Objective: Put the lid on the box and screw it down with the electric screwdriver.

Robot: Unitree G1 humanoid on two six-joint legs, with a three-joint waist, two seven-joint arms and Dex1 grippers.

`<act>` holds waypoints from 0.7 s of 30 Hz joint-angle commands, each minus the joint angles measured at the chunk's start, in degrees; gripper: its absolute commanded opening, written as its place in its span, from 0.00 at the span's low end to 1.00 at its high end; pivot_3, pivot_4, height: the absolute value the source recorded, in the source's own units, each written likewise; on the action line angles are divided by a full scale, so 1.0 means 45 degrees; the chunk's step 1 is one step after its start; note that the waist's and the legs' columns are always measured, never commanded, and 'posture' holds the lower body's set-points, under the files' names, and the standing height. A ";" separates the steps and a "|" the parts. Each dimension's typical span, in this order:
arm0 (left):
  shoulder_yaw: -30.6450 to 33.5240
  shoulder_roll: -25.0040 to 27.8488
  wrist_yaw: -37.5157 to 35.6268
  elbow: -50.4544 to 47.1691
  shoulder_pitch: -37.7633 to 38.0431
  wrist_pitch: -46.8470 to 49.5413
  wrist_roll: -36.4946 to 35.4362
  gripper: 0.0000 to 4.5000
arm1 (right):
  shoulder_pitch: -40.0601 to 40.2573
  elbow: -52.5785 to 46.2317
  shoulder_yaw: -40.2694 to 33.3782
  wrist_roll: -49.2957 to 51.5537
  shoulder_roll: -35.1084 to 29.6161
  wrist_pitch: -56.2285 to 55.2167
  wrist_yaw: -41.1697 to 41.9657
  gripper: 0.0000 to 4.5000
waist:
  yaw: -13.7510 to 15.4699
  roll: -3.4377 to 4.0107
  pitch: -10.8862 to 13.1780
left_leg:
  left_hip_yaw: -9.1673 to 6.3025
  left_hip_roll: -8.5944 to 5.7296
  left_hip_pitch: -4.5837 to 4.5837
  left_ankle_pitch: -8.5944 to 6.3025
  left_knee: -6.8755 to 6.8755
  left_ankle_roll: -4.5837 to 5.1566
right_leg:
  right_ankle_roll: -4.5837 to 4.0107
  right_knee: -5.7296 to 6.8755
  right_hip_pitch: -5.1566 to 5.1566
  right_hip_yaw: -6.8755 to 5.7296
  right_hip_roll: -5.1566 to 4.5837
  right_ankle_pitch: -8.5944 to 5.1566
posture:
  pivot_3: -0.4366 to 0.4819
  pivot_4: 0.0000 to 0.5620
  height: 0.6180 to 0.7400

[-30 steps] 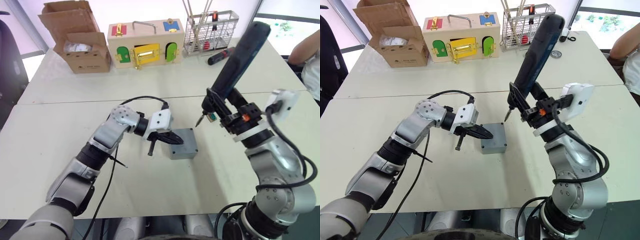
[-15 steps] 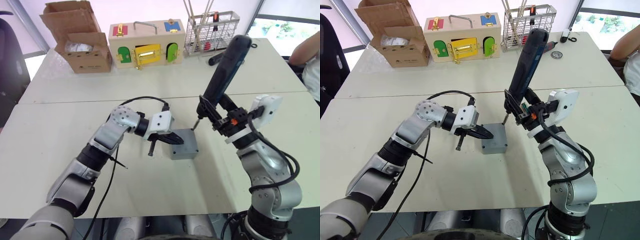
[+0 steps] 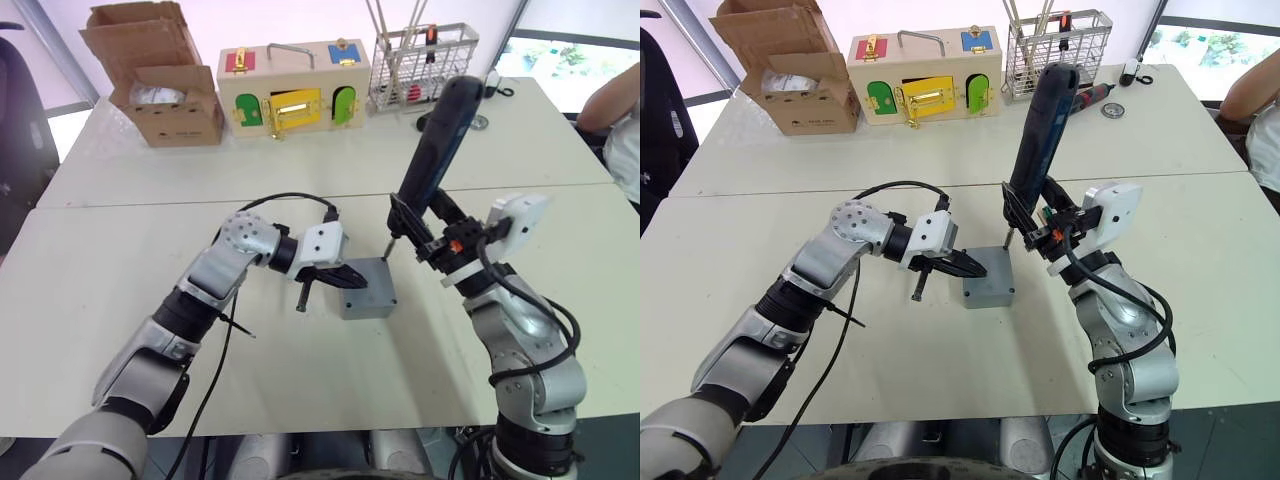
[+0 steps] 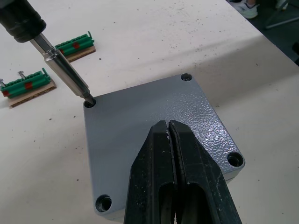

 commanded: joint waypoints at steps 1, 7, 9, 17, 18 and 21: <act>0.0036 0.0104 0.0076 -0.0243 0.0204 0.0148 0.0147 0.00 | 0.0114 0.0126 0.0380 -0.0222 -0.0188 -0.0566 -0.0027 0.43 | 0.0002 -0.0007 -0.0004 | 0.0000 0.0000 0.0010 0.0000 0.0000 0.0000 | 0.0000 0.0000 0.0009 0.0000 0.0000 0.0000 | 0.48 0.27 0.98; 0.0055 0.0125 0.0137 -0.0418 0.0298 0.0275 0.0129 0.00 | -0.0037 0.0211 0.0643 -0.0161 -0.0299 -0.0950 -0.0081 0.43 | 0.0016 -0.0017 -0.0010 | 0.0000 0.0003 0.0046 -0.0001 -0.0002 0.0002 | 0.0001 -0.0006 0.0052 0.0000 0.0001 -0.0001 | 0.48 0.27 0.98; 0.0059 0.0129 0.0149 -0.0463 0.0319 0.0308 0.0117 0.00 | -0.0041 0.0216 0.0687 -0.0119 -0.0294 -0.0990 -0.0112 0.43 | 0.0018 -0.0018 -0.0010 | 0.0000 0.0003 0.0049 -0.0001 -0.0003 0.0002 | 0.0002 -0.0009 0.0055 0.0001 0.0001 -0.0001 | 0.48 0.27 0.98; 0.0052 0.0072 0.0204 -0.0500 0.0317 0.0362 0.0108 0.00 | -0.0144 0.0123 0.1072 -0.0230 -0.0310 -0.0996 -0.0301 0.43 | 0.0020 -0.0018 -0.0010 | 0.0000 0.0004 0.0050 -0.0001 -0.0005 0.0002 | 0.0002 -0.0010 0.0055 0.0001 0.0002 -0.0001 | 0.48 0.27 0.98; 0.0053 0.0061 0.0218 -0.0500 0.0310 0.0375 0.0107 0.00 | -0.0159 0.0118 0.1072 -0.0242 -0.0323 -0.1006 -0.0339 0.43 | 0.0020 -0.0018 -0.0010 | 0.0000 0.0004 0.0050 -0.0001 -0.0004 0.0002 | 0.0001 -0.0010 0.0055 0.0001 0.0002 -0.0001 | 0.48 0.27 0.98; 0.0045 0.0048 0.0235 -0.0525 0.0321 0.0411 0.0096 0.00 | -0.0173 0.0166 0.1024 -0.0275 -0.0386 -0.1008 -0.0372 0.43 | 0.0025 -0.0018 -0.0010 | 0.0000 0.0004 0.0050 -0.0001 -0.0004 0.0002 | 0.0002 -0.0011 0.0055 0.0001 0.0002 -0.0001 | 0.48 0.27 0.98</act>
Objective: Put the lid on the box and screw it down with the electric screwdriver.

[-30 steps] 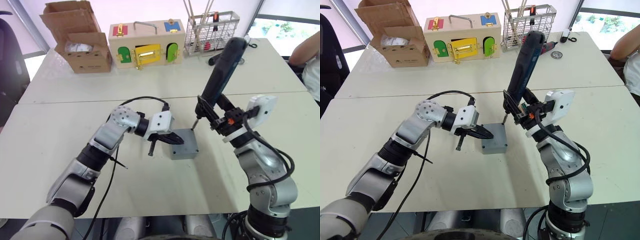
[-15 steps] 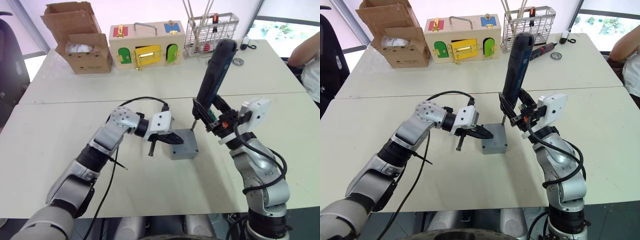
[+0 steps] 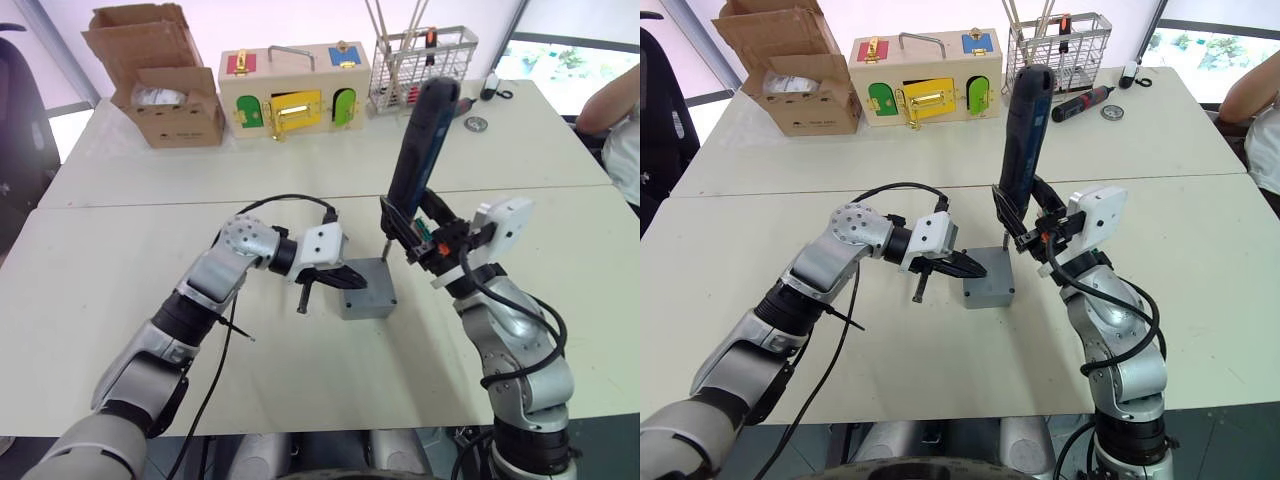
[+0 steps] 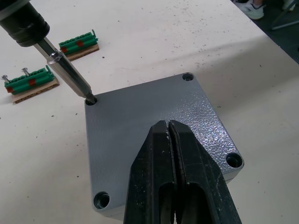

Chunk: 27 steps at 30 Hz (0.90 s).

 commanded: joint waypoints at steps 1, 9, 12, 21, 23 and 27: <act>0.0010 0.0034 0.0026 -0.0244 0.0104 0.0146 0.0088 0.00 | -0.0081 -0.0163 0.0167 0.0002 -0.0159 -0.0244 0.0031 0.43 | 0.0005 0.0000 0.0000 | 0.0000 0.0000 0.0000 0.0000 0.0000 0.0000 | 0.0000 0.0000 0.0000 0.0000 0.0000 0.0000 | 0.48 0.27 0.98; 0.0012 0.0118 -0.0072 -0.0260 0.0112 0.0230 0.0082 0.00 | 0.1313 0.0257 0.0974 -0.0836 -0.0846 -0.0987 0.0481 0.43 | 0.0108 -0.0014 -0.0008 | 0.0000 0.0000 0.0018 -0.0001 -0.0002 0.0002 | 0.0000 -0.0011 0.0023 0.0000 0.0001 0.0000 | 0.48 0.27 0.98; -0.0021 0.0139 -0.0104 -0.0346 0.0151 0.0307 0.0086 0.00 | 0.2012 0.0517 0.1148 -0.0692 -0.0916 -0.0756 0.0446 0.43 | 0.0214 -0.0072 -0.0050 | -0.0001 0.0012 0.0113 -0.0011 -0.0027 0.0017 | 0.0007 -0.0065 0.0139 -0.0004 0.0014 -0.0006 | 0.48 0.27 0.98; -0.0419 0.0405 -0.0383 -0.0449 0.0339 0.0201 0.0483 0.00 | 0.2836 0.0935 0.1359 -0.0773 -0.1091 -0.0512 0.0459 0.43 | 0.0271 -0.0278 -0.0323 | -0.0015 0.0085 0.0395 -0.0098 -0.0078 0.0145 | 0.0011 -0.0263 0.0437 -0.0009 0.0086 -0.0015 | 0.48 0.27 0.98; -0.0525 0.0355 -0.0362 -0.0388 0.0391 0.0187 0.0564 0.00 | 0.2842 0.0977 0.1374 -0.0749 -0.1103 -0.0499 0.0483 0.43 | 0.0272 -0.0292 -0.0363 | -0.0014 0.0088 0.0419 -0.0099 -0.0093 0.0145 | 0.0011 -0.0263 0.0448 -0.0004 0.0085 -0.0015 | 0.48 0.27 0.98; -0.0606 0.0294 -0.0352 -0.0339 0.0464 0.0313 0.0637 0.00 | 0.2887 0.0947 0.1438 -0.0695 -0.1125 -0.0454 0.0530 0.43 | 0.0280 -0.0303 -0.0388 | -0.0011 0.0090 0.0443 -0.0099 -0.0120 0.0144 | 0.0011 -0.0264 0.0454 0.0002 0.0084 -0.0015 | 0.48 0.27 0.98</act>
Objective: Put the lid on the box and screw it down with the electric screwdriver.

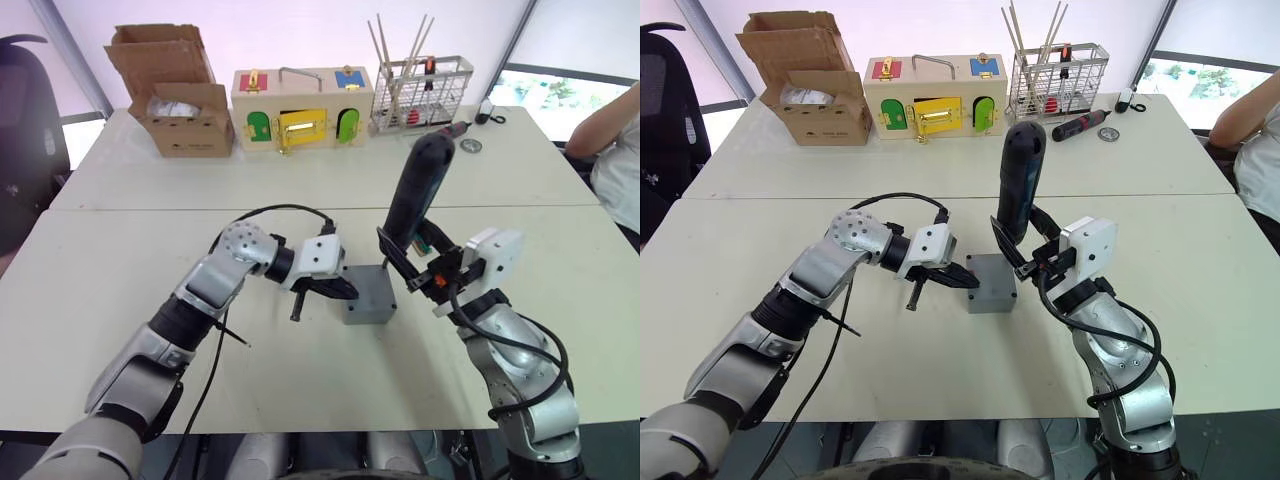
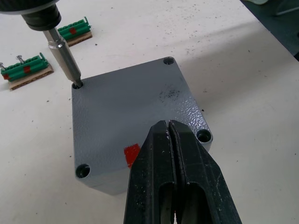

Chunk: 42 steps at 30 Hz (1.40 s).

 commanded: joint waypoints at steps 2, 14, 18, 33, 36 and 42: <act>-0.0263 0.0007 -0.0061 -0.0224 0.0201 0.0004 0.0214 0.00 | 0.0717 0.1087 0.0587 0.0069 -0.0122 0.0981 0.0208 0.43 | 0.0012 -0.0016 -0.0011 | 0.0001 0.0000 0.0023 0.0000 -0.0022 0.0000 | 0.0000 -0.0014 0.0018 0.0003 -0.0001 0.0000 | 0.48 0.27 0.98; -0.0287 0.0014 -0.0109 -0.0105 0.0245 0.0046 0.0297 0.00 | 0.0627 0.1094 0.0271 0.0470 -0.0269 0.1603 0.0102 0.43 | 0.0018 -0.0026 -0.0047 | 0.0004 0.0007 0.0079 0.0000 -0.0095 -0.0001 | -0.0003 -0.0066 0.0062 0.0006 -0.0004 -0.0002 | 0.48 0.27 0.98; -0.0273 -0.0016 -0.0098 -0.0110 0.0272 0.0053 0.0295 0.00 | 0.0571 0.1199 0.0207 0.0566 -0.0455 0.2058 0.0044 0.43 | 0.0020 -0.0032 -0.0086 | 0.0004 0.0010 0.0080 0.0000 -0.0101 -0.0001 | -0.0003 -0.0093 0.0070 0.0005 -0.0004 -0.0002 | 0.48 0.27 0.98; -0.0293 -0.0147 0.0041 -0.0143 0.0457 0.0045 0.0384 0.00 | 0.0128 0.1363 0.0249 0.0949 -0.1186 0.3471 -0.0093 0.43 | 0.0125 -0.0058 -0.0202 | -0.0043 0.0021 0.0093 -0.0012 -0.0129 0.0007 | -0.0010 -0.0246 0.0161 -0.0006 -0.0025 -0.0002 | 0.48 0.27 0.98; -0.0308 -0.0199 0.0090 -0.0116 0.0470 0.0054 0.0402 0.00 | 0.0106 0.1348 0.0230 0.0988 -0.1200 0.3477 -0.0124 0.43 | 0.0251 -0.0057 -0.0202 | -0.0044 0.0021 0.0092 -0.0013 -0.0130 0.0008 | -0.0011 -0.0251 0.0161 -0.0004 -0.0028 -0.0002 | 0.48 0.27 0.98; -0.0300 -0.0269 0.0140 -0.0088 0.0484 0.0080 0.0398 0.00 | 0.0049 0.1283 0.0170 0.1061 -0.1179 0.3353 -0.0197 0.43 | 0.0330 -0.0057 -0.0202 | -0.0049 0.0020 0.0079 -0.0018 -0.0134 0.0014 | -0.0014 -0.0269 0.0160 -0.0006 -0.0034 -0.0003 | 0.48 0.27 0.98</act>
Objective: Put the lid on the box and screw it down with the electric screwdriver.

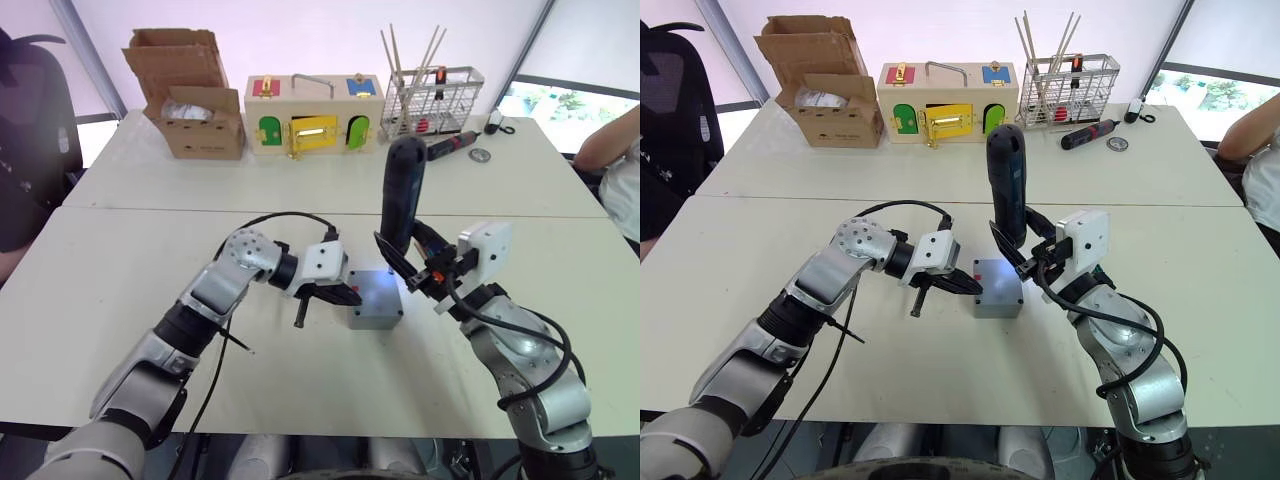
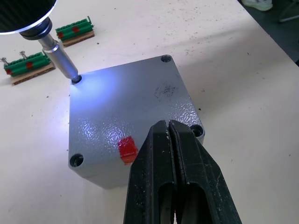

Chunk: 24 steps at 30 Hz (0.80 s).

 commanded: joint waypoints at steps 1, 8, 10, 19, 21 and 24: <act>-0.0251 0.0019 0.0055 -0.0053 0.0128 0.0046 0.0259 0.00 | 0.0629 0.1275 0.0313 -0.0009 -0.0215 0.1537 0.0014 0.43 | 0.0000 0.0001 0.0001 | 0.0000 -0.0001 0.0000 0.0000 0.0000 0.0000 | 0.0000 0.0000 0.0000 0.0000 -0.0002 0.0000 | 0.48 0.27 0.98; -0.0254 0.0009 0.0081 0.0070 0.0079 -0.0028 0.0279 0.00 | 0.0366 0.0905 -0.0253 0.0429 -0.0012 0.1005 -0.0024 0.43 | 0.0001 0.0027 0.0020 | -0.0003 -0.0002 -0.0009 -0.0004 -0.0006 0.0005 | -0.0008 -0.0013 -0.0001 -0.0002 -0.0010 -0.0004 | 0.48 0.27 0.98; -0.0257 0.0008 0.0079 0.0088 0.0069 -0.0043 0.0282 0.00 | 0.0299 0.0831 -0.0350 0.0498 -0.0061 0.0980 -0.0030 0.43 | 0.0001 0.0047 0.0036 | -0.0003 -0.0004 -0.0013 -0.0005 -0.0008 0.0008 | -0.0008 -0.0018 -0.0002 -0.0003 -0.0013 -0.0004 | 0.48 0.27 0.98; -0.0241 -0.0055 0.0099 0.0279 -0.0045 -0.0277 0.0353 0.00 | -0.0164 0.0356 -0.1097 0.0970 -0.0358 0.0855 0.0328 0.43 | 0.0003 0.0091 0.0076 | -0.0003 -0.0009 -0.0031 -0.0008 -0.0031 0.0013 | -0.0003 -0.0069 -0.0006 -0.0008 -0.0020 0.0000 | 0.48 0.27 0.98; -0.0063 0.0034 0.0077 0.0302 -0.0147 -0.0202 0.0262 0.00 | -0.0647 0.0092 -0.1600 0.1405 -0.0593 0.1045 0.0437 0.43 | -0.0001 0.0118 0.0111 | -0.0003 -0.0009 -0.0035 -0.0009 -0.0036 0.0015 | -0.0003 -0.0092 -0.0005 -0.0009 -0.0019 0.0004 | 0.48 0.27 0.98; 0.0559 0.0140 -0.0191 0.0199 -0.0280 0.0558 -0.0543 0.00 | -0.1413 -0.0126 -0.2616 0.2670 -0.1165 0.1770 0.0724 0.43 | -0.0004 0.0155 0.0193 | -0.0003 -0.0013 -0.0052 -0.0010 -0.0036 0.0016 | -0.0009 -0.0105 -0.0010 -0.0009 -0.0023 0.0009 | 0.48 0.27 0.98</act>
